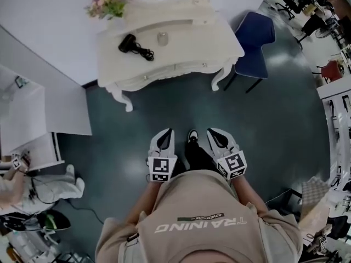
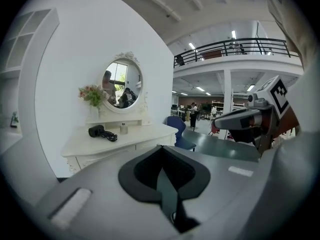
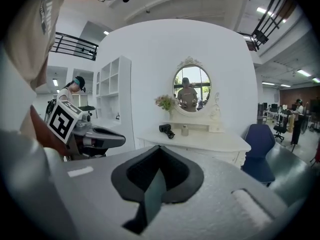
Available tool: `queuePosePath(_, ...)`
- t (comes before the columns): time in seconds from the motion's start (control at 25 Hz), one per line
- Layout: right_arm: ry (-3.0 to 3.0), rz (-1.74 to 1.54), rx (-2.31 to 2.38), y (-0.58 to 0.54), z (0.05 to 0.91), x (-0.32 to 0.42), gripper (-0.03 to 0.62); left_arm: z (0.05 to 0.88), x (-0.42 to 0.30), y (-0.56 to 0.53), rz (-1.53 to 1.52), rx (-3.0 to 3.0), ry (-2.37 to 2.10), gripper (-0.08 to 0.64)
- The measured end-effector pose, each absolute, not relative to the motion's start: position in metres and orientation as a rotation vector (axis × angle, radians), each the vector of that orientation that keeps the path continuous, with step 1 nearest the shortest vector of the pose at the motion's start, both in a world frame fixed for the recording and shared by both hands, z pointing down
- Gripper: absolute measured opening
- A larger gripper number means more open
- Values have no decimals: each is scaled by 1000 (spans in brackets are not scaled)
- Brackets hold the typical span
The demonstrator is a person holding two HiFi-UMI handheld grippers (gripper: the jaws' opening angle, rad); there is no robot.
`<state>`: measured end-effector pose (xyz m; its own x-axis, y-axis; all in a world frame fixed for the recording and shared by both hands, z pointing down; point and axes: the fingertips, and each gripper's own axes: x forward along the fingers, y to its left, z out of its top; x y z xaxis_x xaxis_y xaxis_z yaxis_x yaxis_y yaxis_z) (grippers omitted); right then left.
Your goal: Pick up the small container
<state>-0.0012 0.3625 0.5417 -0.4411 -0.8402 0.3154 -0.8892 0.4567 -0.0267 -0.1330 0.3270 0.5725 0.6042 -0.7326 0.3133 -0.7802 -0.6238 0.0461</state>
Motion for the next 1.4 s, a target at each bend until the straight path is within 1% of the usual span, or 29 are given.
queuePosePath(0.16,-2434,326,1527,347,544,22,3,585,-116,316,438,2636,-1228,17)
queuePosePath(0.36,-2472,377,1543,305,559,30,3,580,-104,278,469,2646,-1218,18)
queuePosePath(0.44,-2501,379,1536,282,559,32,3,575,-100,260,483,2648,-1216,18)
queuePosePath(0.56,-2559,298,1509,241,545,36,3,565,-91,226,511,2663,-1228,18)
queuePosePath(0.68,-2591,266,1506,204,539,53,3,556,-74,190,539,2680,-1249,18)
queuePosePath(0.88,-2624,368,1506,153,546,79,3,538,-52,143,502,2646,-1280,18)
queuePosePath(1.4,-2665,429,1411,90,555,108,3,553,-49,93,519,2453,-1399,18)
